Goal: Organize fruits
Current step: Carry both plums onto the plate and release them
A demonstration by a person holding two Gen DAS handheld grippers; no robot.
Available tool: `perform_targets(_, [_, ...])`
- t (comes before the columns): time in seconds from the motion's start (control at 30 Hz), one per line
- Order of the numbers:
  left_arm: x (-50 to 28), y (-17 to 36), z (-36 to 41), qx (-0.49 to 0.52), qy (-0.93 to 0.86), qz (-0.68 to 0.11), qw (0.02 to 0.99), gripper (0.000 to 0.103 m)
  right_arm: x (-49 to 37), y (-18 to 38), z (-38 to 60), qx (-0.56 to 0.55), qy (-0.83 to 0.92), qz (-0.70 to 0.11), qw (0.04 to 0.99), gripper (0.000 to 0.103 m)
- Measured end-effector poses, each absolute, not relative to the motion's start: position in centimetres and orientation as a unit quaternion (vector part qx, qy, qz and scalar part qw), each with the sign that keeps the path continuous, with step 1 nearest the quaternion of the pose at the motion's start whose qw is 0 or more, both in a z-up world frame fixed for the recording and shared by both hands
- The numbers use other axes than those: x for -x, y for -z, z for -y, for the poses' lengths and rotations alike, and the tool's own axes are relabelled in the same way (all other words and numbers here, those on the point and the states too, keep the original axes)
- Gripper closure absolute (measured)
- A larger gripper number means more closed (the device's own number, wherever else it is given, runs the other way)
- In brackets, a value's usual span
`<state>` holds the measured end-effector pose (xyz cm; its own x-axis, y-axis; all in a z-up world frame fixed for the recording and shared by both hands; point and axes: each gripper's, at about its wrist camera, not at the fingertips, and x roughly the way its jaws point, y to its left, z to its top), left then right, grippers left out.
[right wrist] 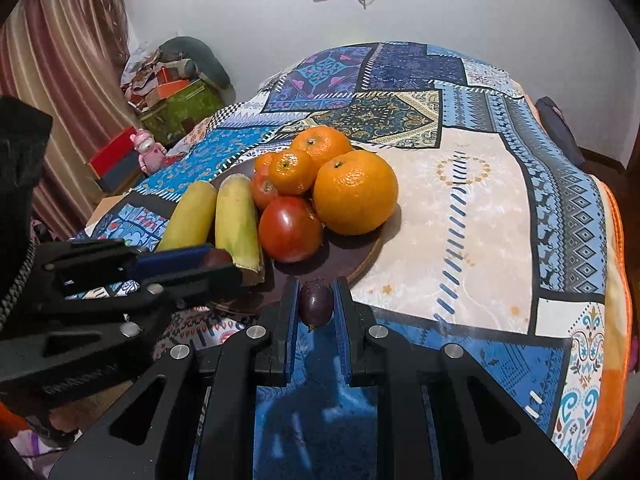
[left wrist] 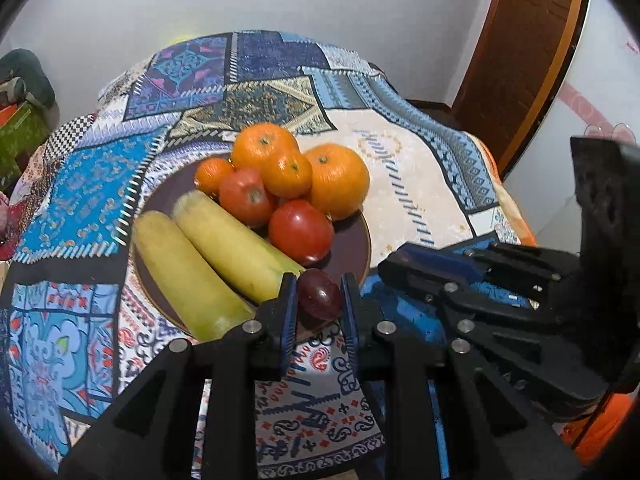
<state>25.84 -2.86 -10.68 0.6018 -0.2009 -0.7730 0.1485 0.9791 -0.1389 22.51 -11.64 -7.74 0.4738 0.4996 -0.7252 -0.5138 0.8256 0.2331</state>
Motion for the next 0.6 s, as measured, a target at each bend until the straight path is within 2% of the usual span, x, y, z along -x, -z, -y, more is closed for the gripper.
perform_targets(0.27, [-26.9, 9.3, 0.9, 0.016, 0.076, -0.423, 0.903, 0.082, -23.2, 7.8, 9.7, 0.013, -0.303, -0.42, 0.855, 0.088])
perform_targets(0.6, [-29.3, 10.3, -0.3, 0.02, 0.066, -0.428, 0.901, 0.082, -24.2, 9.0, 8.7, 0.016, -0.302, -0.436, 0.847, 0.087])
